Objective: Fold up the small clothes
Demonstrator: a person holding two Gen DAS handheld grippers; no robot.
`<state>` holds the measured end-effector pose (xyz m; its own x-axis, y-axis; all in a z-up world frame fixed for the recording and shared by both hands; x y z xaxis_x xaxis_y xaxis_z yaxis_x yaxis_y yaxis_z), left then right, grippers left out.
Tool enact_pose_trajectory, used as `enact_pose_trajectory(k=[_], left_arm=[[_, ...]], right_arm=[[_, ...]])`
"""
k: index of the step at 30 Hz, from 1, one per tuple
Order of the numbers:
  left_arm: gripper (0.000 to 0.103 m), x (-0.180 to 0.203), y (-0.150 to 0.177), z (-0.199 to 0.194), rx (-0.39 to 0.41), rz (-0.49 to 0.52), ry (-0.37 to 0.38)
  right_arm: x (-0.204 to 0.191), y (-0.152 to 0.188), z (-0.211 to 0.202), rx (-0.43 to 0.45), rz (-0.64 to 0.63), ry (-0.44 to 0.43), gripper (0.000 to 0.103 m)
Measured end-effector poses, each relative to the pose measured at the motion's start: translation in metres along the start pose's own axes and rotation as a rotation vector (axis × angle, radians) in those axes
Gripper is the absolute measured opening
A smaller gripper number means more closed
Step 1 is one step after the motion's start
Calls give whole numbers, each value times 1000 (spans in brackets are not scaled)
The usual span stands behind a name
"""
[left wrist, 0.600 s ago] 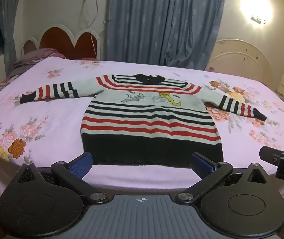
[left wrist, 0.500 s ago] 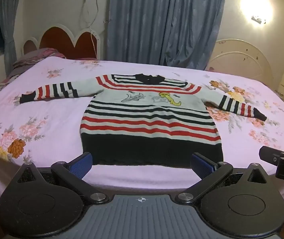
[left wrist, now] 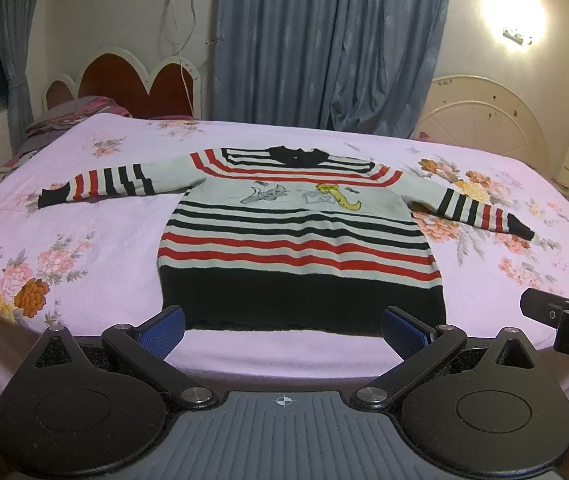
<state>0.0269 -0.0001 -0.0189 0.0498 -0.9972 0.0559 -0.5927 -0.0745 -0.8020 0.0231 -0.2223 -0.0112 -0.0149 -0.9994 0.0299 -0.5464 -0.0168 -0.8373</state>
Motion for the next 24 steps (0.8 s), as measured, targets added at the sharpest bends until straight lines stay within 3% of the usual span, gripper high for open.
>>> enact_pose_trajectory(k=[24], left_arm=[[103,3,4,0,3,3,-2]], right_arm=[[-1,1,4,1,-3,-1,102]])
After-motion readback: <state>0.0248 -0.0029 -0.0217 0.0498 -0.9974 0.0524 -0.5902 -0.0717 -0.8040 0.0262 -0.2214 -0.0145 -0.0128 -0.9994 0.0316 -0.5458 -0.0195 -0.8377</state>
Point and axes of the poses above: each gripper's, at about its wrist camera, not at the fingertips, and z roughly the way its jaws point, x to its right, y to its underside, the point moved 3 cm from there along z, roughly the way its jaws point
